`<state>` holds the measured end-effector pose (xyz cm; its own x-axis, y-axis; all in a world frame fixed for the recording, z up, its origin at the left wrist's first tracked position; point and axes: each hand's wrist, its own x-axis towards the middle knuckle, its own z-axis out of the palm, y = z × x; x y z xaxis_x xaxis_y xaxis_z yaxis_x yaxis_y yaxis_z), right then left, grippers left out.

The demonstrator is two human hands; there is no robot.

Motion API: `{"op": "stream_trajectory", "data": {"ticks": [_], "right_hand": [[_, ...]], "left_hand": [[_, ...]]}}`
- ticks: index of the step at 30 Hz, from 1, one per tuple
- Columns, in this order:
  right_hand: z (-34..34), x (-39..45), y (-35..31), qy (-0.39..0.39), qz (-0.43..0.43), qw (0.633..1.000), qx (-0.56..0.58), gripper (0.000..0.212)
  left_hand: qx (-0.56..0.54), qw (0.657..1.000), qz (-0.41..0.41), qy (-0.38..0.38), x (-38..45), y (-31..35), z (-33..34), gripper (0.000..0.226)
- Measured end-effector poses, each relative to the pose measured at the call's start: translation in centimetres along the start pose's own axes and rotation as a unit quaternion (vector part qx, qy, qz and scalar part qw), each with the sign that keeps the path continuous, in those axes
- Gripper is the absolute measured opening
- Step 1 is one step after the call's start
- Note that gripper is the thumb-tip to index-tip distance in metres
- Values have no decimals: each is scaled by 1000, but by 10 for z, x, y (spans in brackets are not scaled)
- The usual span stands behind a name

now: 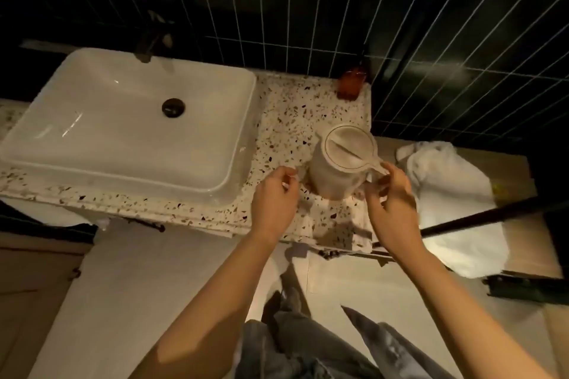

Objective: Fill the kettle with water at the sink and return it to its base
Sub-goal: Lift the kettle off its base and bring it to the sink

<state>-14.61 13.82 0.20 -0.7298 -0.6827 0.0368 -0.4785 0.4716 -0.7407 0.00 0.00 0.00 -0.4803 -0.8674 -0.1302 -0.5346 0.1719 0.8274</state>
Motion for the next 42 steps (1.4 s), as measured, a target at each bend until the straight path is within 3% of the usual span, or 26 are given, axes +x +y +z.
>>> {"op": "stream_trajectory", "data": {"ticks": [4, 10, 15, 20, 24, 27, 30, 34, 39, 42], "right_hand": [[-6, 31, 11, 91, 84, 992, -11, 52], [3, 60, 38, 59, 155, 986, -32, 43], [9, 69, 34, 48, 234, 960, 143, 39], [17, 71, 39, 71, 273, 942, 183, 40], [21, 75, 50, 71, 328, 924, 183, 79], [19, 74, 43, 74, 336, 920, 189, 62], [22, 72, 50, 58, 330, 912, 236, 72], [23, 72, 45, 51, 328, 910, 250, 61], [10, 73, 25, 27, 264, 925, 271, 41], [3, 75, 12, 2, 230, 925, 304, 43]], "left_hand": [[-90, 993, -52, -53, 33, 20, 22, 26], [-188, 955, -176, -143, 81, 34, 49, 47], [-280, 888, -237, -278, 105, 27, 57, 66], [-285, 858, -274, -328, 130, 22, 54, 55], [-244, 847, -297, -368, 145, 23, 50, 57], [-238, 842, -298, -382, 151, 20, 54, 57], [-240, 843, -297, -380, 151, 23, 57, 52], [-264, 835, -303, -377, 149, 23, 60, 48], [-310, 838, -288, -345, 146, 31, 46, 48], [-350, 834, -276, -325, 147, 39, 28, 36]]}}
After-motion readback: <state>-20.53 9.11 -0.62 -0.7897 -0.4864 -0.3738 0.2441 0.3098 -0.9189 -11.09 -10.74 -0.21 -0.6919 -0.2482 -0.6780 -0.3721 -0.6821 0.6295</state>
